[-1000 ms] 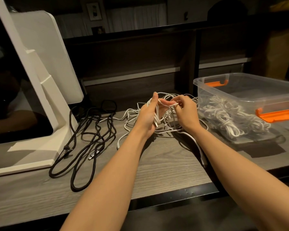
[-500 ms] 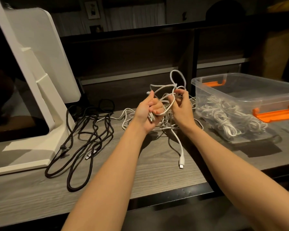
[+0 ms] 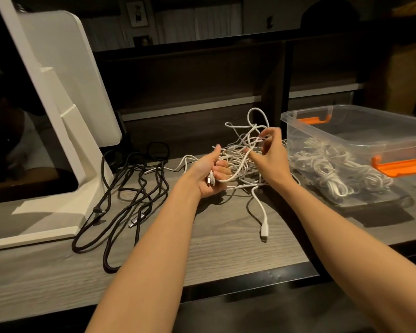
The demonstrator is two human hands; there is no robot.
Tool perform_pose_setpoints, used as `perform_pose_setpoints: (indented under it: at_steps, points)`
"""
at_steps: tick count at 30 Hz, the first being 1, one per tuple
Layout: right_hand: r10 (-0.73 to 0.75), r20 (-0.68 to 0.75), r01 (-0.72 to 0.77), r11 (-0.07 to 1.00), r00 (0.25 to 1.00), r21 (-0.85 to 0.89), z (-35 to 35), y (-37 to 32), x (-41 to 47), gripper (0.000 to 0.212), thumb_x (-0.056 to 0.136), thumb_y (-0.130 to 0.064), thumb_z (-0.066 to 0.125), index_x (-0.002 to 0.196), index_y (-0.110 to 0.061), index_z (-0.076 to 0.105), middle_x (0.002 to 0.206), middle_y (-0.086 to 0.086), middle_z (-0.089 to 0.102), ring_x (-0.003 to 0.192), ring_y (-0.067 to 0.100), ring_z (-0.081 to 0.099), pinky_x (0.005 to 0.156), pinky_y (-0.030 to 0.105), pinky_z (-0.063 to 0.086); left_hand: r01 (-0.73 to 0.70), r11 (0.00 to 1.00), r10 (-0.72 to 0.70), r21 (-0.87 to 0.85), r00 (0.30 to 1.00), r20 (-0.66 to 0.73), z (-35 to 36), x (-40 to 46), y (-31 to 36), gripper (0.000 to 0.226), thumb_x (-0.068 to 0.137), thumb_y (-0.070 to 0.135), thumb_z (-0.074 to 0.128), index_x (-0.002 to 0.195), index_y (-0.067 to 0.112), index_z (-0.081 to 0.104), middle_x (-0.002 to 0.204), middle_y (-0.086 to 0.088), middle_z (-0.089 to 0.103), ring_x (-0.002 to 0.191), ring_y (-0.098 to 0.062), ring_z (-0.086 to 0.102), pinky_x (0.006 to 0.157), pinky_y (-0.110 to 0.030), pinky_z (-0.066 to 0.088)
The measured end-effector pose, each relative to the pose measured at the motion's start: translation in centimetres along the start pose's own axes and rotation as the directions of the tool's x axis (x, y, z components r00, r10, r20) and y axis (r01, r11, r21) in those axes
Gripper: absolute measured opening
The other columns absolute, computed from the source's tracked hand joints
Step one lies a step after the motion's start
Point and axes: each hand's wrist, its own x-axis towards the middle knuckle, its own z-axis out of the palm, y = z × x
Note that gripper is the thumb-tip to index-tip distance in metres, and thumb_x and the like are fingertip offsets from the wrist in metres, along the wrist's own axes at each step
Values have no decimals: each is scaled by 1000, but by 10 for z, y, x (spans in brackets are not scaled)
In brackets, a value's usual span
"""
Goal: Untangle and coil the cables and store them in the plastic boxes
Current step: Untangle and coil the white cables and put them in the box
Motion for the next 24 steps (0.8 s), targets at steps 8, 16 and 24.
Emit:
perform_pose_setpoints:
  at_steps: [8,16,24]
  points:
    - [-211,143,225,971,967,-84,1,-1,-2,10,86,-19,69,93,-17,64,99,-5,53,89,6,52,78,19,44,-139,776,292,615,944,-155,7,-1,-5,59,97,63,30,64,16,44,71,-5,66,52,-9,49,42,-14,35]
    - [-244,230,313,883,942,-349,1,-1,-4,22,91,-26,60,112,-19,63,110,-1,54,101,10,48,79,27,42,-148,651,267,745,963,-42,17,0,-8,59,97,64,28,66,16,47,54,4,48,45,-7,39,45,-16,34]
    - [-176,231,272,822,957,-500,0,-1,-4,29,88,-7,58,115,-18,60,114,2,53,109,20,48,80,39,45,-151,582,99,799,988,116,16,-9,-6,36,96,40,54,69,21,41,59,5,31,47,-6,27,47,-16,25]
